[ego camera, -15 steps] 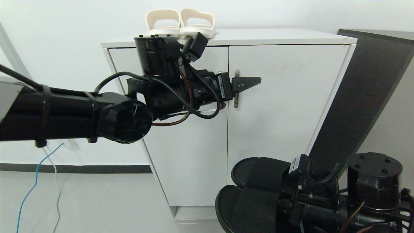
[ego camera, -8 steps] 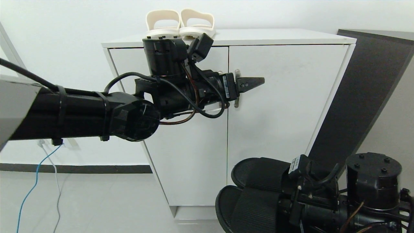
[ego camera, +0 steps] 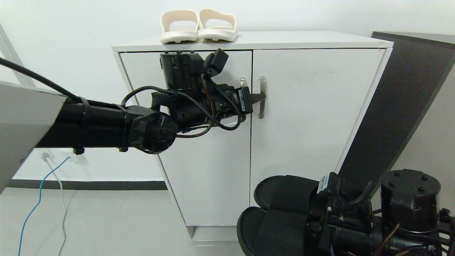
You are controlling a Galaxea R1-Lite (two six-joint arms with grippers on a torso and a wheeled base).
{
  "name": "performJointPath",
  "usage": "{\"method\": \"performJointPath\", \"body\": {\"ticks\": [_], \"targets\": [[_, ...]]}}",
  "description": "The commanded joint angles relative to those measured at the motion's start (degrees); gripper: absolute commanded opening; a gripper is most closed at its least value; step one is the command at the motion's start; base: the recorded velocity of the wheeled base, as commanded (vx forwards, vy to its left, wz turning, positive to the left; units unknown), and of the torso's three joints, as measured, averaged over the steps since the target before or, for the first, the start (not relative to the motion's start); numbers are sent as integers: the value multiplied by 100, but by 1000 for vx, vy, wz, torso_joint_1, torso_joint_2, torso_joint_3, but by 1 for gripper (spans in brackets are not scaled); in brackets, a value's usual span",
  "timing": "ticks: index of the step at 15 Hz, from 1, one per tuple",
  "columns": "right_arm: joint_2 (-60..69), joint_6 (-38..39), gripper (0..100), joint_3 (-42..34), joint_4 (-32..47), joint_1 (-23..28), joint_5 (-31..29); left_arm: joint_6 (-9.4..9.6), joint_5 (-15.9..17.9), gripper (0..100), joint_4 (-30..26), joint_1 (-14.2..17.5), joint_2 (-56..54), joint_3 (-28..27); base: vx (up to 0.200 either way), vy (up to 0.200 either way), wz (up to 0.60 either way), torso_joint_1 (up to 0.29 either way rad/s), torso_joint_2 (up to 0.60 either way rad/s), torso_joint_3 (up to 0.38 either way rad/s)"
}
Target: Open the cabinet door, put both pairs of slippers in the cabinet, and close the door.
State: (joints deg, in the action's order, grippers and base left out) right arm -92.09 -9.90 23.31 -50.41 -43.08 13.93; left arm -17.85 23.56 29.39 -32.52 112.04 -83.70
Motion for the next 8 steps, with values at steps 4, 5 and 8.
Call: {"method": "performJointPath", "body": {"ticks": [4,5,8], "targets": [[24,-12,0,-160,-4,-148,233,-8,17,0,49,-61,-341,284,0,0,0,0,0,0],[33,-21,0,-195,-4,-236,250,-8,17,0,67,-158,-508,486,0,0,0,0,0,0],[-2,-21,0,-239,-4,-350,259,-8,17,0,67,-298,-824,794,0,0,0,0,0,0]]}}
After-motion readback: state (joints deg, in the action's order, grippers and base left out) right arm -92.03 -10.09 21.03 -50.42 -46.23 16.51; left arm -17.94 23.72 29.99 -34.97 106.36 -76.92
